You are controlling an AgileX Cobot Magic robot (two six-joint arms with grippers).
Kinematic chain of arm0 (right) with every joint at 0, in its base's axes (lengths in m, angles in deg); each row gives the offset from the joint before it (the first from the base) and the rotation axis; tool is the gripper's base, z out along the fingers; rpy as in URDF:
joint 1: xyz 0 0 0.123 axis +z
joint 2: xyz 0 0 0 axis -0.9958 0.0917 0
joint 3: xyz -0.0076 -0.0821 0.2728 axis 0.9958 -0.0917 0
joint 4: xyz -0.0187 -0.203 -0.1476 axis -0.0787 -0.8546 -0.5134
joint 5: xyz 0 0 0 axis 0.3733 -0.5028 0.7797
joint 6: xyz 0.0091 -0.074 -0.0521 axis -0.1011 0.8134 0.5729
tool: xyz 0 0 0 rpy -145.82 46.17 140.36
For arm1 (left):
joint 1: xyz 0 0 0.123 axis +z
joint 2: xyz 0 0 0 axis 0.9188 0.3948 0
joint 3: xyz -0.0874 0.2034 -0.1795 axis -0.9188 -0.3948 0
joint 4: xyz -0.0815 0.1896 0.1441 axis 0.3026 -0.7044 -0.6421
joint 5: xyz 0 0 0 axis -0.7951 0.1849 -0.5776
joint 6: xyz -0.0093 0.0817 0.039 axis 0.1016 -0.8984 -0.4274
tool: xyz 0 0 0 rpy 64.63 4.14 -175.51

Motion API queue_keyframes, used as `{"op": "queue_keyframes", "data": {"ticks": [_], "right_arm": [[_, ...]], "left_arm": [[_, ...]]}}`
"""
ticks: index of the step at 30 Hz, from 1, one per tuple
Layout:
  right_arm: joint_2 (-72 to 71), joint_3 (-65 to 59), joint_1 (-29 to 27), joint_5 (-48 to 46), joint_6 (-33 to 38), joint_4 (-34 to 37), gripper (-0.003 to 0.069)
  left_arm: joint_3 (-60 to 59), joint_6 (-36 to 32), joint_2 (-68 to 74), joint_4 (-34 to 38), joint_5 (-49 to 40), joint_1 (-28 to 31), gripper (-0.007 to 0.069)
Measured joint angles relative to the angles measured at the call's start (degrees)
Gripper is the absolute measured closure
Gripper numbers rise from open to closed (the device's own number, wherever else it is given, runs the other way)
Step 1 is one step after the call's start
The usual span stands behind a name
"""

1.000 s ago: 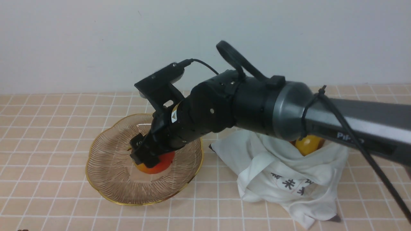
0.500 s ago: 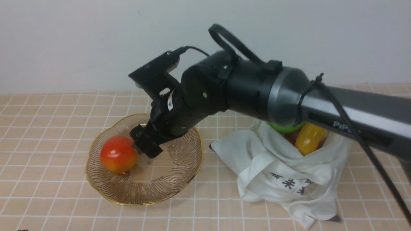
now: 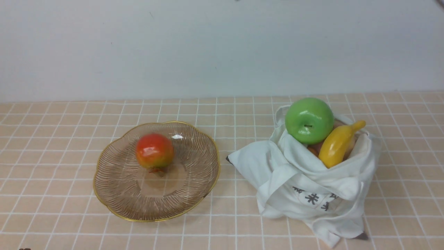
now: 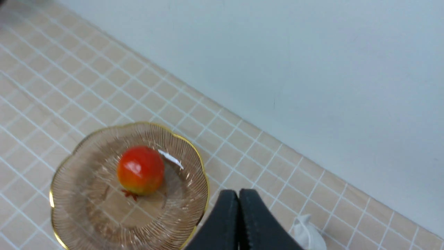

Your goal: Take the fruit out of the bag on the brown coffee tablecloth and place them on the plate.

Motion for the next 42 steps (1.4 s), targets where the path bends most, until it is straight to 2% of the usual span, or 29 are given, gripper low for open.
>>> {"op": "queue_keyframes", "data": {"ticks": [5, 9, 14, 19, 26, 36, 38, 42], "right_arm": [[-12.4, -7.5, 0.0, -0.4, -2.2, 0.6, 0.0671], [-28.0, -24.2, 0.0, 1.3, -5.0, 1.0, 0.0671], [-43.0, -41.1, 0.0, 12.5, -8.5, 1.0, 0.0671], [-61.5, -61.3, 0.0, 31.5, -11.5, 1.0, 0.0671], [-73.2, -78.4, 0.0, 46.5, -12.1, 1.0, 0.0671], [-78.8, -83.6, 0.0, 48.7, -11.3, 1.5, 0.0672], [-78.8, -83.6, 0.0, 48.8, -9.8, 2.9, 0.0673], [-78.8, -83.6, 0.0, 48.9, -1.0, 10.6, 0.0673]], "left_arm": [[0.0, 0.0, 0.0, 0.0, 0.0, 0.0, 0.0632], [0.0, 0.0, 0.0, 0.0, 0.0, 0.0, 0.0632], [0.0, 0.0, 0.0, 0.0, 0.0, 0.0, 0.0632], [0.0, 0.0, 0.0, 0.0, 0.0, 0.0, 0.0632], [0.0, 0.0, 0.0, 0.0, 0.0, 0.0, 0.0632], [0.0, 0.0, 0.0, 0.0, 0.0, 0.0, 0.0632], [0.0, 0.0, 0.0, 0.0, 0.0, 0.0, 0.0632], [0.0, 0.0, 0.0, 0.0, 0.0, 0.0, 0.0632]]}}
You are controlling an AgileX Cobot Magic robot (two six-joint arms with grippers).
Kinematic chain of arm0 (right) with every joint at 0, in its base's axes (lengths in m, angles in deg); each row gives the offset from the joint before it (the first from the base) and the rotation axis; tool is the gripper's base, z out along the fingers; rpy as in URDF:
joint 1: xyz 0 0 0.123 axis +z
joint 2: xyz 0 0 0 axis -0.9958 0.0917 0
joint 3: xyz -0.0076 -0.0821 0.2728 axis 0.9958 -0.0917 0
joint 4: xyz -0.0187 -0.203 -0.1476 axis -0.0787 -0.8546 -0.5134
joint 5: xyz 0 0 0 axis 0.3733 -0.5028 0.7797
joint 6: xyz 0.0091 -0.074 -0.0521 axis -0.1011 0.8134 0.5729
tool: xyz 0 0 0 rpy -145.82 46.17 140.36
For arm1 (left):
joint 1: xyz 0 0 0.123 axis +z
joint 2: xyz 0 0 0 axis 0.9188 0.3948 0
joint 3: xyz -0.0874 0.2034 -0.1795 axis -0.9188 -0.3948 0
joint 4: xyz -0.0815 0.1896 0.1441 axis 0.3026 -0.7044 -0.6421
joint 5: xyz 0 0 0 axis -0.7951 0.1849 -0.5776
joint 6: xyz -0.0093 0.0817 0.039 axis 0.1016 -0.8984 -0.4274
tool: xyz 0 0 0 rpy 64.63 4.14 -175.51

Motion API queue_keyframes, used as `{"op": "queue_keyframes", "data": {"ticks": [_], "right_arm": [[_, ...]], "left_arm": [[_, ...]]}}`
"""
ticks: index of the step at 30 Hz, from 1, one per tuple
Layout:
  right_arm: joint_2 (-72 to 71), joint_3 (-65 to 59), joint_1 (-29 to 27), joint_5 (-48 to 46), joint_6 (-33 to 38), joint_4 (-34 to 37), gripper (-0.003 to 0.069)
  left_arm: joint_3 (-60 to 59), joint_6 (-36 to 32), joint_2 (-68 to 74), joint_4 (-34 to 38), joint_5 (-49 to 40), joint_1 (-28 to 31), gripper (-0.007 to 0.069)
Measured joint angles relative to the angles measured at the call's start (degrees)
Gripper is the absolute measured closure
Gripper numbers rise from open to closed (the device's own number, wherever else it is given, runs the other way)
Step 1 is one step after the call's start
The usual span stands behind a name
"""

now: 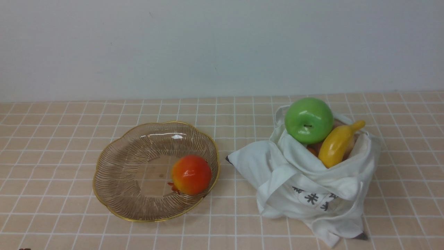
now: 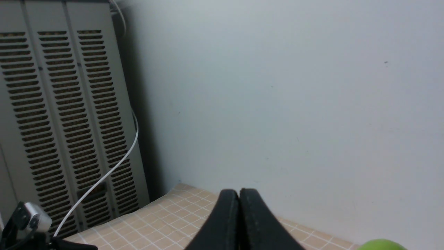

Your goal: Take the fruit out of the bag on the brown coffee tablecloth and place them on the plate.

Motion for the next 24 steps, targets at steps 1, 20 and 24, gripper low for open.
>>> {"op": "queue_keyframes", "data": {"ticks": [1, 20, 24], "right_arm": [[0.0, 0.0, 0.0, 0.0, 1.8, 1.5, 0.0673], [-7.8, -23.9, -35.0, -2.6, 8.7, 1.6, 0.0673], [-8.4, -32.0, -44.2, -2.2, 8.7, 3.3, 0.0673]], "left_arm": [[0.0, 0.0, 0.0, 0.0, 0.0, 0.0, 0.0632], [0.0, -0.1, 0.0, 0.0, 0.0, 0.0, 0.0632], [0.0, -0.1, 0.0, 0.0, 0.0, 0.0, 0.0632]]}}
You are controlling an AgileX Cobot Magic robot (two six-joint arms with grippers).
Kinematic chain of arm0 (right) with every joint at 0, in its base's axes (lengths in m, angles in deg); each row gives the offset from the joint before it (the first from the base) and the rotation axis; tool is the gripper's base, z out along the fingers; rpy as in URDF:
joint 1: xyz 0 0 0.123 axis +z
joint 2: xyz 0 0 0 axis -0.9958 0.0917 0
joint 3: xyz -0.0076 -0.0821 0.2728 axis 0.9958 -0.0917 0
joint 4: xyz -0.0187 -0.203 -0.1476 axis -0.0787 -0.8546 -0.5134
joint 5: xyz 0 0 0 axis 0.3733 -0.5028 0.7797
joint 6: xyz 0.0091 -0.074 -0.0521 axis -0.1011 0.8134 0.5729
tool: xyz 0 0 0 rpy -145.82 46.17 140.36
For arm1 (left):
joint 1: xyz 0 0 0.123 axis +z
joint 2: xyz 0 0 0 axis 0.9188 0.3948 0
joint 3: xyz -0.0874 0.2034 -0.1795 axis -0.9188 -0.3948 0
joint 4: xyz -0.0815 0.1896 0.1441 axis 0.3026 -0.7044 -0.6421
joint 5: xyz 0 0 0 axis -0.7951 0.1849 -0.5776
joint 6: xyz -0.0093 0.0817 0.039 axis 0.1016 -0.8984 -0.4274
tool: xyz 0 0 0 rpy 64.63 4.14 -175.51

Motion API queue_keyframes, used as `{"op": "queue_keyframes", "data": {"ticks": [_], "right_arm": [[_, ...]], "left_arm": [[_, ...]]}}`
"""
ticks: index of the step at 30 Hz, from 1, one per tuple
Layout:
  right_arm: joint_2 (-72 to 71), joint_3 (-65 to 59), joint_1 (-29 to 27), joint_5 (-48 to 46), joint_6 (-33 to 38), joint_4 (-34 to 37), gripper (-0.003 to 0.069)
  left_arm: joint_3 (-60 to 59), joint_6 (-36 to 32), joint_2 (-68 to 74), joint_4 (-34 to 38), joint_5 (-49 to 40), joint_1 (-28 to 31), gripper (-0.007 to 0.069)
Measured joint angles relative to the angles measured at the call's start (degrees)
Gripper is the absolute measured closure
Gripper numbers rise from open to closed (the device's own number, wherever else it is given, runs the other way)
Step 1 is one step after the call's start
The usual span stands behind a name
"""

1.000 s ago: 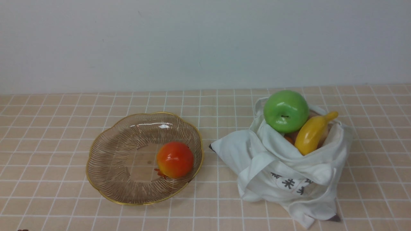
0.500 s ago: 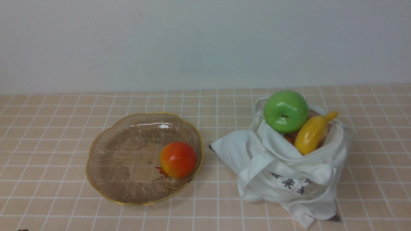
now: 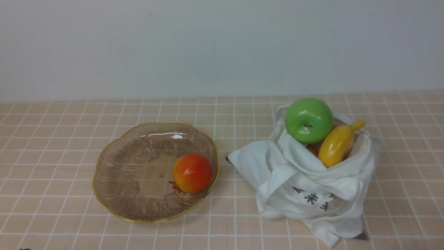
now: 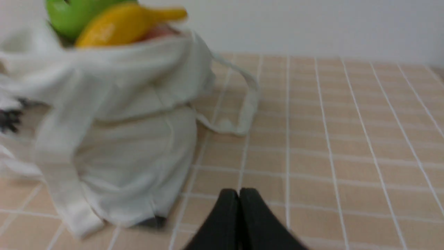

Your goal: Take the fruit out of the bag on the brown coffee tablecloth and place them on the plate.

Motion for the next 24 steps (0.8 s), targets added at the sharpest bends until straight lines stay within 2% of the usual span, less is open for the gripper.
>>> {"op": "queue_keyframes", "data": {"ticks": [3, 24], "right_arm": [[-0.1, -0.4, -2.1, 2.1, 0.0, 0.9, 0.0673], [-0.3, -0.5, -2.2, 2.6, 0.1, 1.1, 0.0673]], "left_arm": [[0.0, 0.0, 0.0, 0.0, 0.0, 0.0, 0.0632], [0.0, 0.0, 0.0, 0.0, 0.0, 0.0, 0.0632]]}}
